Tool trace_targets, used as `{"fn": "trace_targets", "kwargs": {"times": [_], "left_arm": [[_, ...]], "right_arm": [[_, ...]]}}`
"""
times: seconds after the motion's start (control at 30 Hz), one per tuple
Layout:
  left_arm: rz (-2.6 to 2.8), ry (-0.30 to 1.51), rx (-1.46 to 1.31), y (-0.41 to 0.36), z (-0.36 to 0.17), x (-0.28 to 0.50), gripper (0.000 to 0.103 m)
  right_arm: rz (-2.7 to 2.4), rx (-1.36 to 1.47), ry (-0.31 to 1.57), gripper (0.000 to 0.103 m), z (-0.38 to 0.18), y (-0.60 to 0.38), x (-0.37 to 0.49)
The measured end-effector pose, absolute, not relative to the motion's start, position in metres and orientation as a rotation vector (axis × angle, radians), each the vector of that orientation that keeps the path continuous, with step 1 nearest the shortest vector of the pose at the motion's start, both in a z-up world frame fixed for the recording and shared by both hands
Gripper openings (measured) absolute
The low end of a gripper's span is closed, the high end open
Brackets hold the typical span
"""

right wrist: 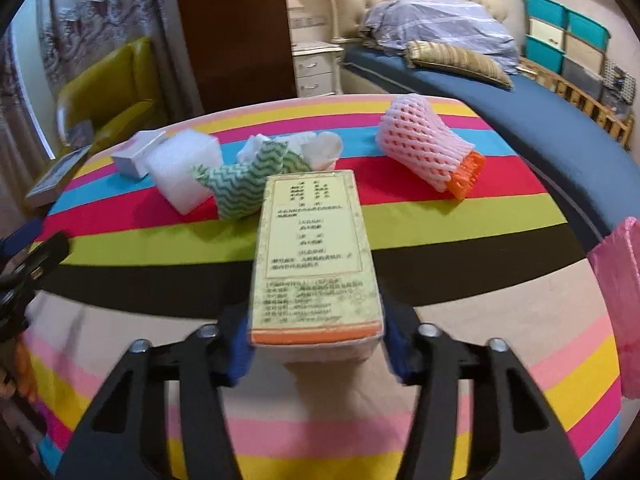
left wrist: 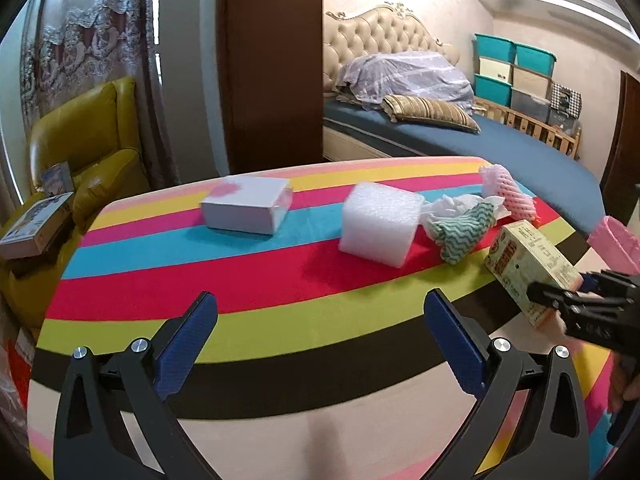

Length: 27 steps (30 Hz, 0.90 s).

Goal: Collect trash
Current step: 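Grasp the cream medicine box with the right tool while the left tool grasps the green zigzag cloth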

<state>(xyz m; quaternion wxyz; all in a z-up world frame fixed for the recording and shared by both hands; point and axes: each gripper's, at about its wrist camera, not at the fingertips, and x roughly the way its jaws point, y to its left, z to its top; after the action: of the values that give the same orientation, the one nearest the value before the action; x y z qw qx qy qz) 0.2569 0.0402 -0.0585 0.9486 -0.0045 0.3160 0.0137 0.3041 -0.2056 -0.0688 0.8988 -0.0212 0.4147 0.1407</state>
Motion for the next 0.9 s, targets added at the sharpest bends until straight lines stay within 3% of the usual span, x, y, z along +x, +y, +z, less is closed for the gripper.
{"fn": "trace_targets", "kwargs": {"times": [0.4, 0.8, 0.9], "left_arm": [[-0.136, 0.643, 0.034, -0.035, -0.065, 0.303, 0.097], [-0.245, 0.719, 0.211, -0.089, -0.082, 0.366, 0.077], [-0.230, 0.786, 0.201, -0.088, -0.090, 0.380, 0.062]], "right_arm": [[0.271, -0.008, 0.744, 0.049, -0.052, -0.261, 0.275], [0.241, 0.066, 0.745, 0.049, -0.055, -0.300, 0.277], [0.238, 0.072, 0.740, 0.049, -0.054, -0.302, 0.278]]}}
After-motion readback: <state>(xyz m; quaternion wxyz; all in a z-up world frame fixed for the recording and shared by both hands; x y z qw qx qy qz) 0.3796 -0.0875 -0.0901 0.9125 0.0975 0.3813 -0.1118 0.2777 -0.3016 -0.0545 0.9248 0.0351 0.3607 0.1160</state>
